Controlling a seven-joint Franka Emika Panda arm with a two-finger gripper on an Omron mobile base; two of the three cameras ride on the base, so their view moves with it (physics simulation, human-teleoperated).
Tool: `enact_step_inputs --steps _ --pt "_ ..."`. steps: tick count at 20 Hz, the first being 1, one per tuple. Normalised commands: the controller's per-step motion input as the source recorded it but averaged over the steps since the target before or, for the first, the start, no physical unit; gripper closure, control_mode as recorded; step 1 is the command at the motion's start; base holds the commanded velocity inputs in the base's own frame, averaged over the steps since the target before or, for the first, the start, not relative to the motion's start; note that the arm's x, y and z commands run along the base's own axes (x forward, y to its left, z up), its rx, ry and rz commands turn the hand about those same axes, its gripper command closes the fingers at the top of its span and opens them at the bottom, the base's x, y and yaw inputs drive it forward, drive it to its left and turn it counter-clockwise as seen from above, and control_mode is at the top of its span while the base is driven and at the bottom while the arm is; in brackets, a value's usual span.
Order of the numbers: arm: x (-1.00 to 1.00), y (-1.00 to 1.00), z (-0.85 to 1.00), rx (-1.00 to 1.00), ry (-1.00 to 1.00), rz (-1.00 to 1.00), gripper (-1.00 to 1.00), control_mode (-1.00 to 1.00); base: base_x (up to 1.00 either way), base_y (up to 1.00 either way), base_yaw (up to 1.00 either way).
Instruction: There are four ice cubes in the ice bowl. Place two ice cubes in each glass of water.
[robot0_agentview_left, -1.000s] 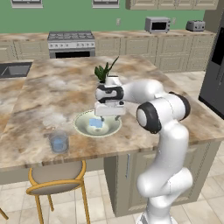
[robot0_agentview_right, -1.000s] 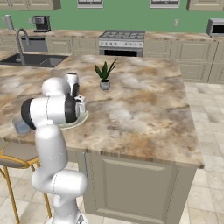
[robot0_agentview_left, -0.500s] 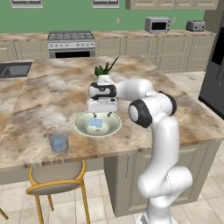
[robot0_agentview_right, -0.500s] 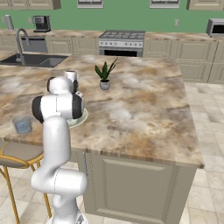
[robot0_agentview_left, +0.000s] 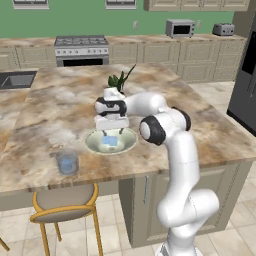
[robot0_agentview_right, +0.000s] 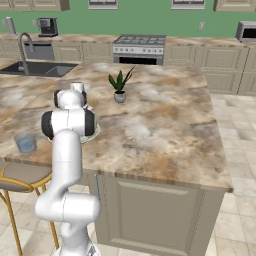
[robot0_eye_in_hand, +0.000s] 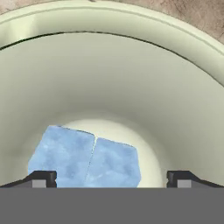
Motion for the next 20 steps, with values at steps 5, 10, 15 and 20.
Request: enact_step_inputs --steps 5,10,15,20 --pt "-0.01 -0.12 -0.14 -0.07 0.01 -0.01 -1.0 -1.0 0.0 0.0 0.0" --pt "-0.17 0.0 0.0 0.0 0.01 -0.01 -1.0 -1.0 0.0 0.0 0.0" --pt "-0.39 0.0 0.0 0.0 0.02 -0.01 -1.0 -1.0 0.0 0.0 0.0" --pt "-0.5 0.0 0.0 0.0 0.02 -0.01 -1.0 -1.0 0.0 0.0 0.0"
